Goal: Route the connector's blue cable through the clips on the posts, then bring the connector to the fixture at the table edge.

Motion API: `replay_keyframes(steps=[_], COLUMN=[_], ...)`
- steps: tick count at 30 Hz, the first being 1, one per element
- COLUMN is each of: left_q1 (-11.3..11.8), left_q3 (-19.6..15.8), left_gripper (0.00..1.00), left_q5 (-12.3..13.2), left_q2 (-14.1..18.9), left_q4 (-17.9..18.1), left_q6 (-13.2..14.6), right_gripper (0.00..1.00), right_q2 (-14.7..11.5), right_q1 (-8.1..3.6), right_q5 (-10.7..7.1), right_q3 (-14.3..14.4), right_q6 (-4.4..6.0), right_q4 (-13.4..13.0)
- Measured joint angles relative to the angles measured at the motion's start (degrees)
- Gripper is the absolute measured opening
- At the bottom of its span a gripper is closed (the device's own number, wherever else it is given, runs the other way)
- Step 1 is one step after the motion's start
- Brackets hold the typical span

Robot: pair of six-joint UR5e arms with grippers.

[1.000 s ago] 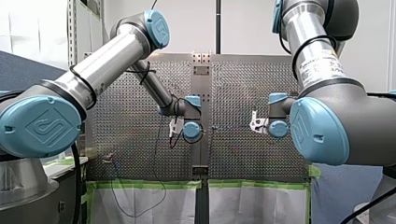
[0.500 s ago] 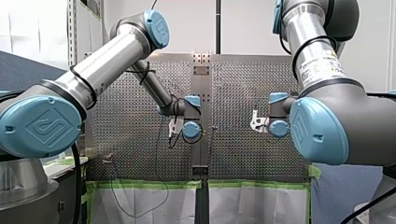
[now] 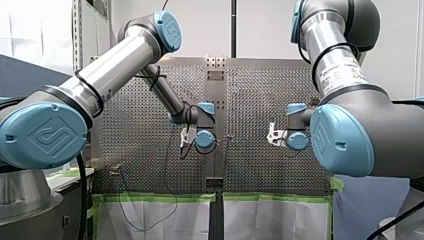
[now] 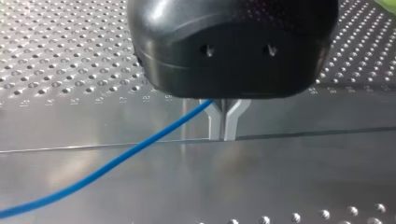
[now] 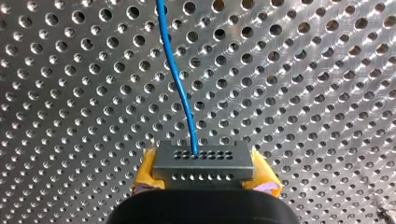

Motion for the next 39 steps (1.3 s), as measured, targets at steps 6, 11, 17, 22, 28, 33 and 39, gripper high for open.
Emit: replay_keyframes(steps=[6,11,17,22,28,33,39], left_q1=[-0.10,-0.17,-0.19,-0.11,-0.04,-0.05,-0.46], left_q3=[0.00,0.01,0.02,0.02,0.02,0.02,-0.01], left_gripper=[0.07,0.07,0.07,0.07,0.07,0.18,0.59], left_q5=[0.03,-0.02,0.05,0.06,0.06,0.06,0.35], left_q2=[0.00,0.00,0.00,0.00,0.00,0.00,0.00], left_q4=[-0.09,-0.19,-0.45,-0.85,-1.12,-1.15,-0.98], left_q6=[0.04,0.01,0.04,0.00,0.03,0.06,0.60], right_gripper=[0.00,0.00,0.00,0.00,0.00,0.00,0.00], right_q2=[0.15,0.20,0.27,0.28,0.36,0.40,0.44], right_q1=[-0.19,-0.22,-0.23,-0.20,-0.11,-0.15,0.10], right_q5=[-0.72,-1.73,-4.11,-6.54,-8.38,-8.20,-7.00], right_q3=[-0.80,-1.02,-1.60,-2.03,-2.30,-2.57,-2.65], right_q6=[0.09,0.17,0.76,1.54,1.81,1.98,2.15], right_q4=[0.35,0.32,0.41,0.41,0.51,0.82,1.08])
